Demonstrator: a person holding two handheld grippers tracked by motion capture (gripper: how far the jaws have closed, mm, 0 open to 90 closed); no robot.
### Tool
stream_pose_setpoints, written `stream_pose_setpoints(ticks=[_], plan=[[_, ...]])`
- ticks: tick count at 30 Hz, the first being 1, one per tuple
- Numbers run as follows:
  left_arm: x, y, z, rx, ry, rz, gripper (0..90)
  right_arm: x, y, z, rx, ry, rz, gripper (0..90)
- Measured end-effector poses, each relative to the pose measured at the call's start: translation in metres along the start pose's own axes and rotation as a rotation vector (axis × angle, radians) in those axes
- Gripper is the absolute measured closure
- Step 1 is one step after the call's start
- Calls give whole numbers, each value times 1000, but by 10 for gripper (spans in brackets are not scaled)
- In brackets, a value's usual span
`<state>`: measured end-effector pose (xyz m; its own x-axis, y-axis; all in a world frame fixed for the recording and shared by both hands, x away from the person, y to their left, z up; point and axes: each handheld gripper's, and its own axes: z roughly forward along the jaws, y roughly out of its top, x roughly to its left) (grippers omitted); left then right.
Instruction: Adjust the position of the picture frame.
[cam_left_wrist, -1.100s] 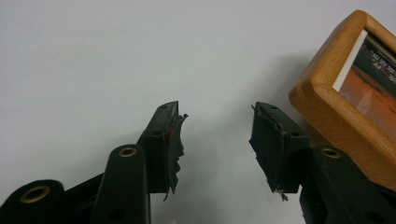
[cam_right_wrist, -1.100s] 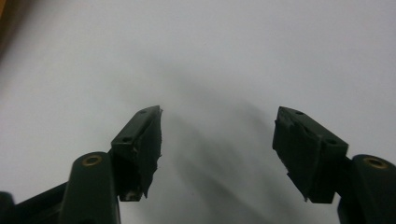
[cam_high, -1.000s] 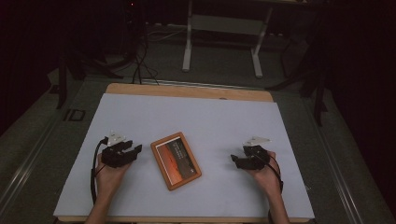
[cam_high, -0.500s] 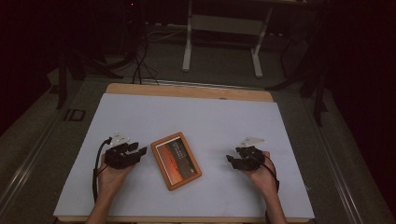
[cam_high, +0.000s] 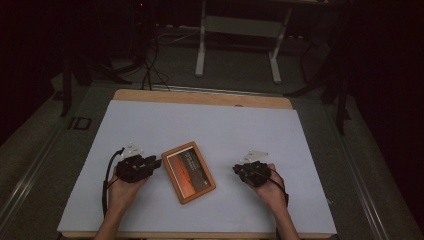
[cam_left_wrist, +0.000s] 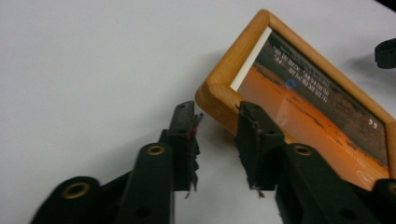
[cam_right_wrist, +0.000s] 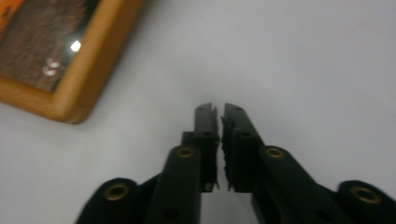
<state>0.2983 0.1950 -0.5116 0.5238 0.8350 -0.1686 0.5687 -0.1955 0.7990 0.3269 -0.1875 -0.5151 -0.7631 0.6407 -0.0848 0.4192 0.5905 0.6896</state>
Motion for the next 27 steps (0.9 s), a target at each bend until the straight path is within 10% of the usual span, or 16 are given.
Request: stream_pose_setpoints(ticks=[9,27], plan=[[-4,-2,12,64,13,50,868,22,7,17,20,80,-51,898],[0,6,24,55,34,43,894,52,14,28,54,175,-139,899]])
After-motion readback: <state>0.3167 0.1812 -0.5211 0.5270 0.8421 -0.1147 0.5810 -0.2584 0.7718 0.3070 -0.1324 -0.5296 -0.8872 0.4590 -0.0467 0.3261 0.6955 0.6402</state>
